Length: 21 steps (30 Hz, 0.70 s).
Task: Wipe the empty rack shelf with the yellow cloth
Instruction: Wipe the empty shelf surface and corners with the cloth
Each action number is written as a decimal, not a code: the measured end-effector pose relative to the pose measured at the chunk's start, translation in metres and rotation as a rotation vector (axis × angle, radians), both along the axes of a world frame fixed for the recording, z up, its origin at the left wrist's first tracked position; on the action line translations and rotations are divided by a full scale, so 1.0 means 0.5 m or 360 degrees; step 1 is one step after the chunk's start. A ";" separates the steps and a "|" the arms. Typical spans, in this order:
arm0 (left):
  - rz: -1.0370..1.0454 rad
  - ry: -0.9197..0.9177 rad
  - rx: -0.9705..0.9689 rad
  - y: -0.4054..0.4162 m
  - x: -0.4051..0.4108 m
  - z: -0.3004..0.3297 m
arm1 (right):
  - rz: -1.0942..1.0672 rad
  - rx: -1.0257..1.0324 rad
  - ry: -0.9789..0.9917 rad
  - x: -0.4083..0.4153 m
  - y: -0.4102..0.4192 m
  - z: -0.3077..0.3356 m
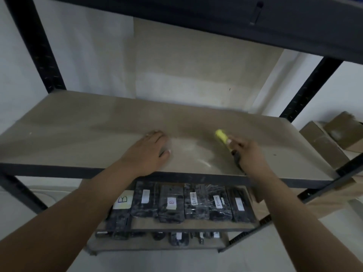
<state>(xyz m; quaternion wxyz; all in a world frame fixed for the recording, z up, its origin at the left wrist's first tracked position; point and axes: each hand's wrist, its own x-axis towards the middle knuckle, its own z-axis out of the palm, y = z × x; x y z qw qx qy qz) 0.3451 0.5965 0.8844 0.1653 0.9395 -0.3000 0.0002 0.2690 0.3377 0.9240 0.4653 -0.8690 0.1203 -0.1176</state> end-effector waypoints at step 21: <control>0.0036 -0.0003 -0.0089 0.009 0.001 0.004 | 0.0265 -0.1230 0.0322 0.421 -0.015 -0.046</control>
